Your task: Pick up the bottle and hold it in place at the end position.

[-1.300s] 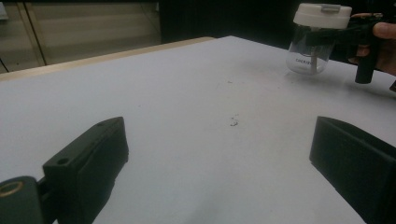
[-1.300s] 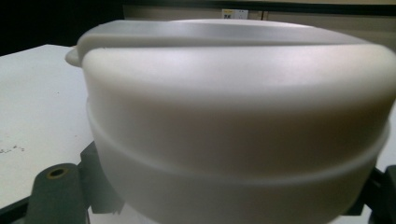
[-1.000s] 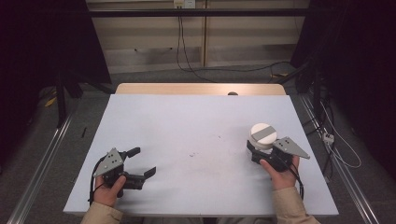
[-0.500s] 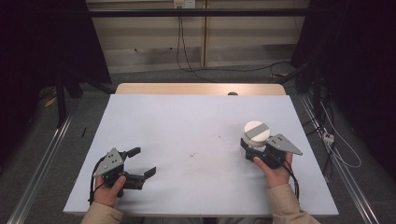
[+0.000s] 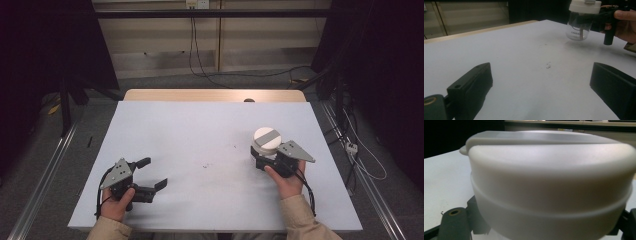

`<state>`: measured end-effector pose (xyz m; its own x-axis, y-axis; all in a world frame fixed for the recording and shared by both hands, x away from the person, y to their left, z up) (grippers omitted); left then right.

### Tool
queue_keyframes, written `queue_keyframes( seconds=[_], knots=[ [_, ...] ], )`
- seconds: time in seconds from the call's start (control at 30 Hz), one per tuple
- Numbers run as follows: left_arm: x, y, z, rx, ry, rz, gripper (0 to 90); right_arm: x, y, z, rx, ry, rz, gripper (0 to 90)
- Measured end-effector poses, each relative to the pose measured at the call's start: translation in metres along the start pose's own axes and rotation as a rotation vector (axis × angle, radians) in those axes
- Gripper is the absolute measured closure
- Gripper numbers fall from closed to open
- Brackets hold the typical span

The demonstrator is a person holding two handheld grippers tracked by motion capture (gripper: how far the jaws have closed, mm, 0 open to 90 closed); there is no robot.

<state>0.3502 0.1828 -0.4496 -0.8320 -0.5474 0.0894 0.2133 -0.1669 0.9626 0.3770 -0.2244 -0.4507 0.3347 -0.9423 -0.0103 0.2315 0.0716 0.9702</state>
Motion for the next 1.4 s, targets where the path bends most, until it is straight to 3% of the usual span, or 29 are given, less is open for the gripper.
queue_keyframes(
  seconds=[0.1, 0.17, 1.4],
  knots=[
    [-0.001, 0.000, 0.001, -0.001, 0.002, -0.015, 4.0, -0.003, 0.001, -0.003, 0.003, 0.008, 0.001, 18.4],
    [0.000, 0.000, 0.000, 0.001, 0.001, 0.003, 4.0, -0.005, 0.002, -0.005, 0.003, 0.011, -0.002, 18.4],
    [-0.001, -0.001, 0.000, 0.002, 0.004, 0.001, 4.1, -0.034, 0.007, -0.038, -0.016, 0.095, 0.017, 18.4]
  ],
)
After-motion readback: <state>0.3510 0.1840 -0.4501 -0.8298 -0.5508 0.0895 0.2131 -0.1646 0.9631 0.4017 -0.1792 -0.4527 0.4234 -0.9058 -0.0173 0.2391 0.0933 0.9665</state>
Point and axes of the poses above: each handheld gripper's, and its own axes: z roughly backward along the jaws, y roughly out of its top, x roughly to its right, the point moved 4 cm from there along -z, roughly forward along the jaws, and after that the axes turned 2 degrees about -y, right-handed, at the moved point
